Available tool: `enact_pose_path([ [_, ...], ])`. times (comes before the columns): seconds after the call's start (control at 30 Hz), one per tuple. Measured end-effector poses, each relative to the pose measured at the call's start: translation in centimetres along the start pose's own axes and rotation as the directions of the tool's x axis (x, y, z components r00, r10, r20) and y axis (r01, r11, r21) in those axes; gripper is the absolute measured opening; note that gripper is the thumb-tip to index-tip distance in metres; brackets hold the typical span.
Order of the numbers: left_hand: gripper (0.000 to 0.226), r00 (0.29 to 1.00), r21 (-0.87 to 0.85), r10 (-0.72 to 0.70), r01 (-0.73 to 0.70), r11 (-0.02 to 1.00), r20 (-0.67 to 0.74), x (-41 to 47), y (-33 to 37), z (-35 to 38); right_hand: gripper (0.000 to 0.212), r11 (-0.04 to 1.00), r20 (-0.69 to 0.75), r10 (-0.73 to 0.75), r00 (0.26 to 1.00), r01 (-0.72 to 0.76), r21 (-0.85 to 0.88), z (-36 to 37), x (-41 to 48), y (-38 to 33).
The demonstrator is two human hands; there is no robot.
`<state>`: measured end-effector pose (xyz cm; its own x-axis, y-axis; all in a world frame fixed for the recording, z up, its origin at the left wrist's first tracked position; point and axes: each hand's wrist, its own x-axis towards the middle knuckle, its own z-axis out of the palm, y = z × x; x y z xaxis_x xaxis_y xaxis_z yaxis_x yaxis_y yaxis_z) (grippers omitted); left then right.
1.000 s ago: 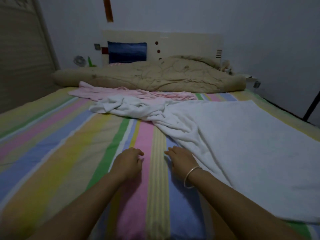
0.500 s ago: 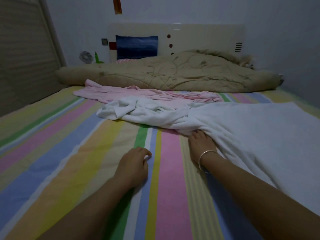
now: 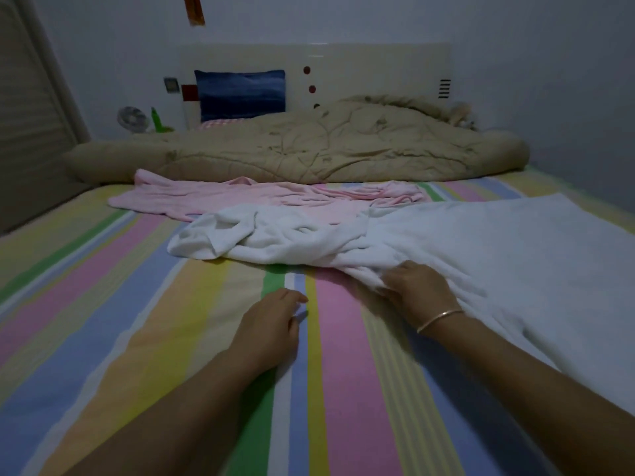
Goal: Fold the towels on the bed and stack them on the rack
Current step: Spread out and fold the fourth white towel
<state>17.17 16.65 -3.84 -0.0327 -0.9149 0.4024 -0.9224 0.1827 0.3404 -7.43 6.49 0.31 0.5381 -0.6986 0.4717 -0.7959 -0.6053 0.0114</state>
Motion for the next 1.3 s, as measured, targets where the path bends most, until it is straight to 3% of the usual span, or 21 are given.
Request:
enact_pose_path([
  [0.03,0.038,1.0,-0.011,0.013,-0.013,1.0,0.005,0.6,0.0,0.2,0.019,0.985,-0.106,-0.097,0.99,0.11,0.133,-0.7,-1.0,-0.4],
  [0.07,0.045,0.999,-0.022,0.031,-0.031,0.999,0.008,1.2,0.2,0.4,0.026,0.925,-0.09,-0.099,0.991,0.125,0.358,-1.9,-1.9,-1.4],
  [0.1,0.052,0.999,-0.047,0.055,-0.054,0.997,0.002,1.8,0.4,0.7,0.031,0.801,-0.04,-0.049,0.998,0.063,0.595,-3.4,-2.9,-2.7],
  [0.17,0.054,0.993,-0.082,0.099,-0.104,0.991,-0.065,2.6,1.3,1.1,0.025,0.392,0.121,0.083,0.989,-0.143,0.909,-6.1,-4.1,-4.7],
  [0.23,0.049,0.984,-0.002,0.087,-0.088,0.996,-0.153,2.9,2.0,1.4,0.025,-0.064,0.395,0.118,0.911,-0.39,0.919,-7.8,-4.4,-4.9],
  [0.27,0.045,0.983,0.046,0.046,-0.038,0.998,-0.179,3.1,2.0,1.3,0.031,-0.221,0.506,0.102,0.857,-0.476,0.851,-8.1,-4.5,-4.5],
  [0.37,0.024,0.96,0.029,-0.15,0.161,0.987,-0.236,3.5,0.8,0.3,0.042,-0.4,0.687,0.082,0.722,-0.607,0.687,-8.8,-5.1,-4.0],
  [0.53,0.013,0.938,-0.374,-0.303,0.224,0.9,-0.169,4.8,-0.2,-6.2,0.038,-0.336,0.691,0.152,0.707,-0.62,0.709,-8.3,-5.6,-4.1],
  [0.67,0.01,0.967,-0.415,-0.149,0.051,0.908,-0.208,4.1,1.9,-15.8,0.023,0.033,0.583,0.204,0.787,-0.601,0.799,-8.7,-4.6,-5.7],
  [0.73,0.012,0.988,-0.413,-0.151,0.135,0.901,-0.007,2.4,3.4,-19.5,0.023,0.112,0.591,0.257,0.765,-0.63,0.768,-9.0,-4.4,-6.0],
  [0.77,0.013,0.947,-0.425,-0.225,0.305,0.852,0.228,1.3,4.1,-20.9,0.025,0.104,0.628,0.269,0.73,-0.67,0.735,-9.3,-4.5,-5.9],
  [0.8,0.021,0.803,-0.352,-0.314,0.526,0.774,0.507,0.0,4.2,-22.0,0.026,0.1,0.678,0.252,0.69,-0.716,0.691,-9.5,-4.7,-5.8],
  [0.83,0.032,0.598,-0.212,-0.34,0.665,0.716,0.726,-1.3,4.3,-22.6,0.026,0.118,0.735,0.206,0.646,-0.762,0.637,-9.8,-4.9,-5.7],
  [0.87,0.039,0.411,-0.074,-0.307,0.692,0.718,0.859,-2.8,4.0,-22.7,0.027,0.173,0.789,0.144,0.598,-0.8,0.575,-10.0,-5.1,-5.8],
  [0.9,0.041,0.298,-0.006,-0.253,0.657,0.754,0.92,-3.8,3.4,-22.2,0.029,0.246,0.828,0.067,0.556,-0.814,0.527,-10.2,-5.1,-5.8],
  [0.93,0.042,0.28,0.0,-0.231,0.636,0.772,0.932,-5.0,2.4,-21.8,0.033,0.329,0.848,0.002,0.531,-0.801,0.5,-10.1,-4.9,-6.3],
  [1.0,0.038,0.44,-0.08,-0.322,0.684,0.725,0.838,-6.8,0.3,-20.6,0.036,0.423,0.826,-0.014,0.564,-0.745,0.516,-9.7,-3.9,-7.4],
  [1.07,0.027,0.623,-0.153,-0.528,0.718,0.679,0.578,-8.4,-2.5,-19.5,0.031,0.473,0.718,0.051,0.694,-0.65,0.594,-9.3,-2.6,-9.1],
  [1.1,0.022,0.656,-0.149,-0.627,0.731,0.666,0.42,-9.2,-4.3,-18.9,0.028,0.51,0.652,0.073,0.755,-0.59,0.626,-9.1,-1.8,-10.3],
  [1.2,0.013,0.605,-0.183,-0.787,0.793,0.581,0.122,-11.5,-7.8,-17.1,0.017,0.647,0.447,0.102,0.888,-0.401,0.649,-7.6,1.0,-14.1],
  [1.3,0.017,0.538,-0.394,-0.828,0.804,0.446,0.161,-12.8,-9.2,-15.5,0.015,0.807,0.317,0.031,0.948,-0.211,0.552,-5.4,4.5,-19.1],
])
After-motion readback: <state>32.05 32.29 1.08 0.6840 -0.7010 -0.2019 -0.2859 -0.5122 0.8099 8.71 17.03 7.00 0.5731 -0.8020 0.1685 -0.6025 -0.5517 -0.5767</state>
